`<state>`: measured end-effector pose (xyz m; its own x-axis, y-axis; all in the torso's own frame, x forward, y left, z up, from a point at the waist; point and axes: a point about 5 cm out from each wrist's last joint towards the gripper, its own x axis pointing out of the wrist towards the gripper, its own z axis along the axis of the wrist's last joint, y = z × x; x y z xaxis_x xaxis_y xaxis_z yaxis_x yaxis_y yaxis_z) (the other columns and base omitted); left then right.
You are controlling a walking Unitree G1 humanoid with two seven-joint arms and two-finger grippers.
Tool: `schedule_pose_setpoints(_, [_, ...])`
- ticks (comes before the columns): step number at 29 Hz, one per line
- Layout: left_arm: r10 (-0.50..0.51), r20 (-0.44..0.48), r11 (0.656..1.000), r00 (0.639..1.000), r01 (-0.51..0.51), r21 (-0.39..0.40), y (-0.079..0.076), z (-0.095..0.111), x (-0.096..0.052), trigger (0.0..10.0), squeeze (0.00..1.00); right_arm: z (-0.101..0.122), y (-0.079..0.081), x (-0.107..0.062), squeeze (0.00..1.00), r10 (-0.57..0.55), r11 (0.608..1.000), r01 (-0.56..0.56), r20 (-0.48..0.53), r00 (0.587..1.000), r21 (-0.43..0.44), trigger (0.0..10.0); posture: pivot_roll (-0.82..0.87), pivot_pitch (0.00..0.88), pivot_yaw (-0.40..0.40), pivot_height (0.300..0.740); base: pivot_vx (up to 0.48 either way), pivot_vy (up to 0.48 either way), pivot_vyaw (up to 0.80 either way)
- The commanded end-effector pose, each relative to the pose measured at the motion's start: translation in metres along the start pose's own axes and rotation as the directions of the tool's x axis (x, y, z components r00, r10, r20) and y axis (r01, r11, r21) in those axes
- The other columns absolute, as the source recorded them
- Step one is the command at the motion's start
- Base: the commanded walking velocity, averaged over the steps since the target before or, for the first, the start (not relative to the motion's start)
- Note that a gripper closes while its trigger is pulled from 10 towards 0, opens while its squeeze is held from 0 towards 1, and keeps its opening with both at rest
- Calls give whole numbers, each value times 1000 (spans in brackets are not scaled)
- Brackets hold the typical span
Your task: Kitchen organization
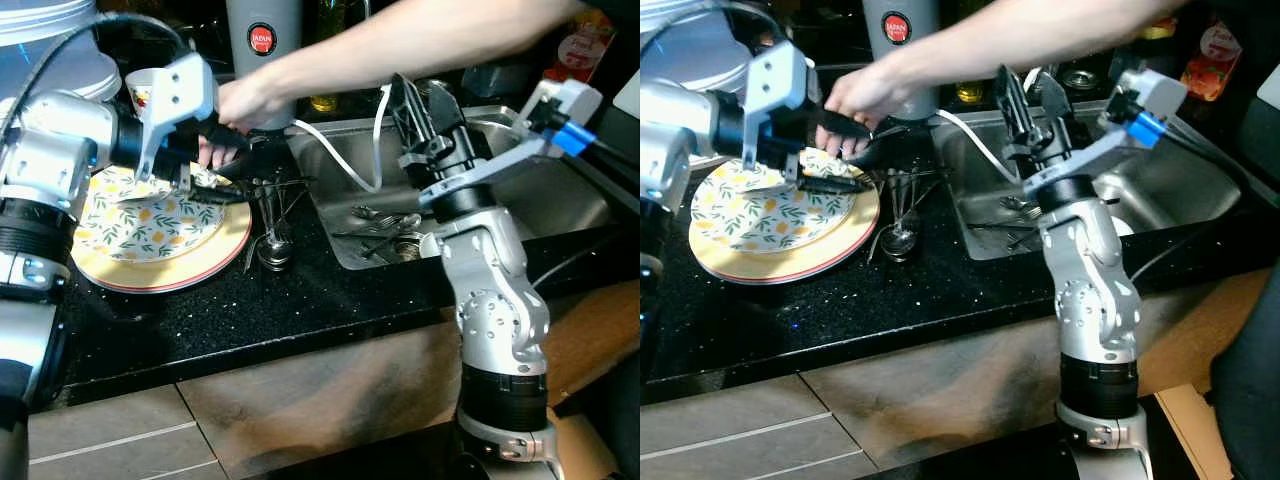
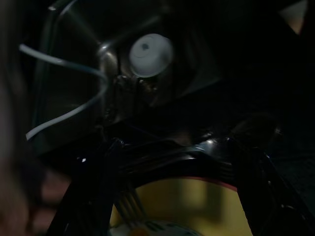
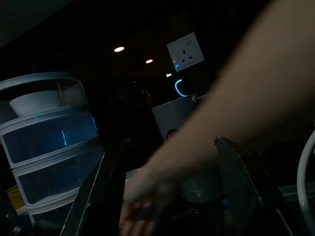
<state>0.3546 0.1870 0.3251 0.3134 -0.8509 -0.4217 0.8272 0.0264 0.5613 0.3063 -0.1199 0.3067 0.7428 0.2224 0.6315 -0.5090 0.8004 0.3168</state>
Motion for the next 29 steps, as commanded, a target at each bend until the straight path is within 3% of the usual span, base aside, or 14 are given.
schedule_pose_setpoints(1, [-74, -7, 996, 997, 74, 43, -6, 2, 10, 10000, 0, 0, 1, 2, 0, 11, 1000, -11, -8, 1000, 6, 10000, 93, 77, -18, 740, 0, 0, 0])
schedule_pose_setpoints(8, [-161, -3, 979, 987, 160, 123, -16, 15, 11, 10000, 0, 4, -2, -2, 0, -7, 1000, 7, -4, 1000, -11, 10000, 81, 87, -9, 740, 0, 0, 0])
schedule_pose_setpoints(12, [-125, -46, 985, 991, 129, 113, -15, 12, 2, 10000, 0, 4, -2, -3, 0, -11, 1000, 11, -4, 1000, -11, 10000, 83, 89, -4, 740, 0, 0, 0])
schedule_pose_setpoints(14, [-7, -111, 998, 994, 14, 59, -6, 1, -12, 10000, 0, 4, -2, -3, 0, -15, 1000, 15, 0, 1000, -11, 10000, 87, 90, 5, 740, 0, 0, 0])
schedule_pose_setpoints(15, [-7, -111, 998, 994, 14, 59, -6, 1, -12, 10000, 0, 4, -2, -3, 0, -15, 1000, 15, 0, 1000, -11, 10000, 87, 90, 5, 740, 0, 0, 0])
schedule_pose_setpoints(16, [83, -124, 996, 989, -78, 43, -1, -4, -20, 10000, 0, 4, -3, -4, 0, -19, 1000, 19, 3, 1000, -11, 10000, 95, 92, 12, 740, 0, 0, 0])
schedule_pose_setpoints(17, [194, -134, 980, 972, -197, -5, 5, -10, -29, 10000, 0, 4, -4, -5, 0, -27, 1000, 27, 3, 1000, -10, 10000, 99, 92, 14, 740, 0, 0, 0])
schedule_pose_setpoints(18, [194, -134, 980, 972, -197, -5, 5, -10, -29, 10000, 0, 4, -4, -5, 0, -27, 1000, 27, 3, 1000, -10, 10000, 99, 92, 14, 740, 0, 0, 0])
schedule_pose_setpoints(20, [332, -156, 934, 930, -348, -84, 10, -18, -41, 10000, 0, 3, -6, -6, 0, -38, 999, 38, 2, 999, -8, 10000, 111, 95, 16, 740, 0, 0, 0])
schedule_pose_setpoints(21, [346, -177, 921, 921, -370, -125, 5, -26, -47, 10000, 1000, 1, -6, -6, 0, -41, 999, 41, 0, 999, -3, 10000, 111, 95, 16, 740, 0, 0, 0])
schedule_pose_setpoints(26, [364, -242, 866, 899, -422, -266, -12, -49, -63, 10000, 1000, -2, -4, -5, 0, -32, 999, 32, -9, 999, 13, 10000, 126, 98, 11, 740, 0, 0, 0])
schedule_pose_setpoints(27, [371, -248, 840, 895, -437, -320, -14, -55, -66, 10000, 714, -3, -3, -4, 0, -29, 999, 29, -9, 1000, 16, 10000, 126, 98, 11, 740, 0, 0, 0])
schedule_pose_setpoints(28, [371, -248, 840, 895, -437, -320, -14, -55, -66, 10000, 714, -3, -3, -4, 0, -29, 999, 29, -9, 1000, 16, 10000, 126, 98, 11, 740, 0, 0, 0])
schedule_pose_setpoints(29, [371, -261, 816, 891, -447, -367, -17, -63, -67, 10000, 0, -4, -3, -4, 0, -29, 999, 29, -9, 1000, 21, 10000, 139, 86, 15, 740, 0, 0, 0])
